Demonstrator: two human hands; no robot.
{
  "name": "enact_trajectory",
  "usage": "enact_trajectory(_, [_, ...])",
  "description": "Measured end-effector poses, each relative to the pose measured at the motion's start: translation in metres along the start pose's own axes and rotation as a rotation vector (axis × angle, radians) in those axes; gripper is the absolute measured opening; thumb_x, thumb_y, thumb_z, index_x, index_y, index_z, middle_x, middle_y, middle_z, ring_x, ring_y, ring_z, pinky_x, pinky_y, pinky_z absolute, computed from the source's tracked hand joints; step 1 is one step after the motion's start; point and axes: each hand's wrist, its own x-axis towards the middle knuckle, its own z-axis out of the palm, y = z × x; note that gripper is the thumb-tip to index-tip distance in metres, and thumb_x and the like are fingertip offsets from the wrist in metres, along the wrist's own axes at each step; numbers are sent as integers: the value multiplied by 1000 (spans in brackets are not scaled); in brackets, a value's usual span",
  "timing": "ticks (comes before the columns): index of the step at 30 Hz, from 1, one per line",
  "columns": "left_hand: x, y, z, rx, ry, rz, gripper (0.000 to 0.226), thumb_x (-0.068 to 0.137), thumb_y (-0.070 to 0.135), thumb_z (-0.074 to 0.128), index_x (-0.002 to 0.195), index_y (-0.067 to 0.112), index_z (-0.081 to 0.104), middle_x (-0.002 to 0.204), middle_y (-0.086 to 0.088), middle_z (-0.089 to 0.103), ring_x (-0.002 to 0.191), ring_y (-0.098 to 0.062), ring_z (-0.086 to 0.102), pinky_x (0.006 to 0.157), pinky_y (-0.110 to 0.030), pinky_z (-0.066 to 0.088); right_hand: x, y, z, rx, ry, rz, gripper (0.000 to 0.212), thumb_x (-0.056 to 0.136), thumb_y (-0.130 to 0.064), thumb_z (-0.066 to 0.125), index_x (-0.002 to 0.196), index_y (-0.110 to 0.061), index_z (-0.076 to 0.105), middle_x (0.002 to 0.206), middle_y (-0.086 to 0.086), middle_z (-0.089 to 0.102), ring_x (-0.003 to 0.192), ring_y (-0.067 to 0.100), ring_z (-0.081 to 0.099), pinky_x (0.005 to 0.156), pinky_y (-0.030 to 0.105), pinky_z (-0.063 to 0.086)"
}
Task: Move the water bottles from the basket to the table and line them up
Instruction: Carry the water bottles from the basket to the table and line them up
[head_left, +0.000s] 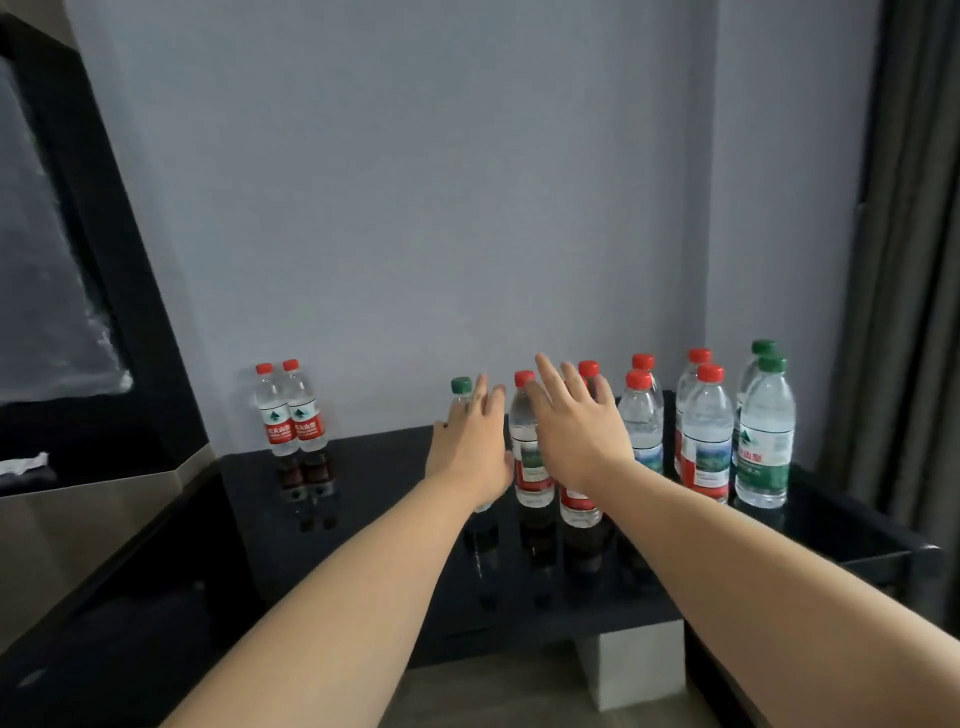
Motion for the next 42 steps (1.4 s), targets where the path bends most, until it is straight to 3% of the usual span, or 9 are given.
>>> enact_trajectory(6, [22, 53, 21, -46, 59, 152, 92, 94, 28, 67, 161, 21, 6, 171, -1, -12, 145, -34, 33, 102, -47, 50, -19, 68, 15, 14, 23, 198, 68, 99, -26, 52, 159, -19, 21, 172, 7, -2, 157, 37, 9, 120, 59, 24])
enact_trajectory(12, [39, 83, 47, 55, 62, 147, 101, 92, 39, 69, 162, 21, -1, 169, -9, -20, 151, -45, 20, 121, -59, 25, -24, 93, 31, 46, -15, 228, 66, 104, -33, 48, 160, -22, 16, 172, 6, -5, 157, 38, 7, 118, 61, 31])
enact_trajectory(16, [47, 91, 58, 62, 75, 117, 106, 90, 41, 72, 162, 23, -5, 167, -9, -27, 152, -49, 17, 121, -61, 24, -20, 95, 42, 72, -6, 223, 68, 103, -34, 50, 161, -23, 15, 172, 7, -7, 156, 41, 9, 116, 61, 35])
enact_trajectory(20, [53, 94, 68, 8, 98, 117, 100, 92, 31, 72, 162, 25, 2, 166, -8, -28, 144, -43, 37, 101, -49, 53, -16, 97, 60, 140, -16, 217, 67, 101, -30, 53, 159, -22, 21, 171, 6, -10, 152, 43, 19, 106, 60, 45])
enact_trajectory(23, [53, 98, 78, -65, 103, 106, 88, 88, 24, 75, 156, 23, 20, 167, -6, -21, 118, -34, 59, 79, -38, 60, -18, 95, 73, 231, 6, 231, 62, 98, -24, 60, 152, -18, 29, 169, 2, -18, 131, 46, 43, 76, 49, 56])
enact_trajectory(26, [52, 103, 88, -118, 133, 73, 77, 90, 28, 74, 152, 20, 28, 166, -8, -17, 114, -33, 58, 86, -39, 57, -19, 91, 81, 243, 38, 265, 67, 93, -20, 67, 149, -18, 30, 168, 1, -22, 120, 45, 50, 64, 44, 54])
enact_trajectory(31, [54, 108, 96, -172, 198, 39, 73, 91, 24, 72, 152, 18, 32, 167, -9, -14, 116, -32, 55, 88, -39, 56, -18, 87, 85, 243, 72, 283, 73, 91, -12, 67, 151, -20, 27, 167, -4, -24, 125, 45, 46, 66, 40, 52])
enact_trajectory(37, [54, 102, 99, -215, 240, 45, 72, 87, 24, 78, 147, 21, 39, 169, -6, -6, 111, -33, 57, 80, -39, 57, -19, 90, 83, 258, 81, 261, 72, 92, -20, 67, 152, -19, 29, 169, 1, -13, 107, 41, 50, 66, 37, 43])
enact_trajectory(42, [51, 93, 98, -217, 230, 69, 76, 83, 15, 82, 143, 24, 36, 168, -4, -9, 114, -30, 57, 81, -34, 58, -19, 86, 76, 277, 49, 288, 75, 93, -19, 66, 154, -21, 23, 167, -5, -19, 115, 40, 46, 66, 36, 44])
